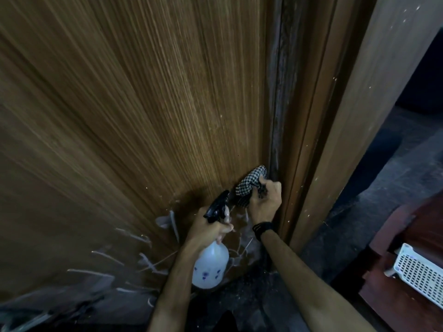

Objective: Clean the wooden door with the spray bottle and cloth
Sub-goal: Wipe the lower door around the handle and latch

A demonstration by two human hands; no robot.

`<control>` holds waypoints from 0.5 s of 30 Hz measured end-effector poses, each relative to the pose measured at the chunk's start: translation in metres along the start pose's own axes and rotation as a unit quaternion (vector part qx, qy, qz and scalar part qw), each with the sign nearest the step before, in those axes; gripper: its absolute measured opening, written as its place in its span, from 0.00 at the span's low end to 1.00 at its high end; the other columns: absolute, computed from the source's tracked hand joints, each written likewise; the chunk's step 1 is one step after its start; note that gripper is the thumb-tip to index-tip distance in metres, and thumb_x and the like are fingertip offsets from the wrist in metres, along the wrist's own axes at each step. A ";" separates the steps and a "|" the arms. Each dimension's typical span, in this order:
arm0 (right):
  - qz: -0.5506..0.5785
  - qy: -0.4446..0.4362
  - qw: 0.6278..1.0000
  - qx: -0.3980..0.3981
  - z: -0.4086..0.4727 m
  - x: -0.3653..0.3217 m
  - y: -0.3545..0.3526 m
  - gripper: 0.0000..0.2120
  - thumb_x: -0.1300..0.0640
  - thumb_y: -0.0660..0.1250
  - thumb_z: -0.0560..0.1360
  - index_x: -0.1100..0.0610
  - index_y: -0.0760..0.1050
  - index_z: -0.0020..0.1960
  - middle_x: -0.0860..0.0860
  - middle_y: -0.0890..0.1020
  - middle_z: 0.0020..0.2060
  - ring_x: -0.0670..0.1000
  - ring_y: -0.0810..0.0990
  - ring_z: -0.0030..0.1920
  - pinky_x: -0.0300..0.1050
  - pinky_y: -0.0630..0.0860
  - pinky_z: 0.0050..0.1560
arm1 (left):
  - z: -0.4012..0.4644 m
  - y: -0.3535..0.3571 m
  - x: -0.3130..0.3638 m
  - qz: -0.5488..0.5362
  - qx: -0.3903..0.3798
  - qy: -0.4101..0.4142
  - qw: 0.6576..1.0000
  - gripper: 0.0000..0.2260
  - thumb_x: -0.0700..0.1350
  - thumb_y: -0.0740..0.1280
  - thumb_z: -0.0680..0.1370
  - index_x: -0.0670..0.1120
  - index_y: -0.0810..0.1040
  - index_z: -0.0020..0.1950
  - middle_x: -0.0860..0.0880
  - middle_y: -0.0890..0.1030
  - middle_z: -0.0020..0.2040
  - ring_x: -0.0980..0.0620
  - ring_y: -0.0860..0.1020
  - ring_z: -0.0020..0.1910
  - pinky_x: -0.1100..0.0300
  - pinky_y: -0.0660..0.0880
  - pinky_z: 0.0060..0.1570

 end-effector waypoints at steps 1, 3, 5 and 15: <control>-0.009 0.015 1.000 -0.002 -0.001 0.003 0.001 0.20 0.77 0.69 0.68 0.58 0.77 0.54 0.56 0.74 0.43 0.53 0.76 0.44 0.48 0.76 0.44 | 0.000 -0.001 -0.002 0.003 -0.001 -0.001 1.000 0.11 0.26 0.66 0.75 0.42 0.75 0.48 0.47 0.75 0.38 0.56 0.68 0.24 0.61 0.67 0.29; -0.012 0.006 1.000 0.001 0.005 -0.007 0.001 0.16 0.76 0.69 0.70 0.63 0.79 0.54 0.57 0.73 0.44 0.53 0.76 0.44 0.45 0.75 0.44 | 0.002 -0.001 -0.004 0.009 -0.006 0.001 1.000 0.11 0.26 0.66 0.75 0.42 0.75 0.47 0.46 0.75 0.39 0.56 0.67 0.24 0.61 0.68 0.29; 0.004 -0.048 0.999 0.024 0.020 -0.038 -0.002 0.14 0.72 0.70 0.73 0.63 0.80 0.57 0.57 0.74 0.44 0.47 0.73 0.45 0.36 0.73 0.45 | 0.003 -0.002 -0.005 0.012 -0.004 0.001 1.000 0.11 0.26 0.67 0.75 0.42 0.75 0.46 0.45 0.74 0.39 0.57 0.68 0.24 0.60 0.68 0.29; -0.016 -0.082 0.995 0.059 0.039 -0.050 -0.001 0.17 0.68 0.67 0.75 0.59 0.77 0.63 0.57 0.74 0.46 0.51 0.76 0.46 0.43 0.79 0.49 | 0.009 -0.009 -0.004 -0.005 0.000 0.006 1.000 0.11 0.27 0.67 0.75 0.42 0.76 0.46 0.49 0.77 0.37 0.58 0.69 0.25 0.63 0.69 0.28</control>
Point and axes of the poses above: each hand's wrist, its own z-axis towards the middle knuckle, its own y-axis out of the palm, x = y × z, the point moved 8 cm from there along z, towards the middle knuckle
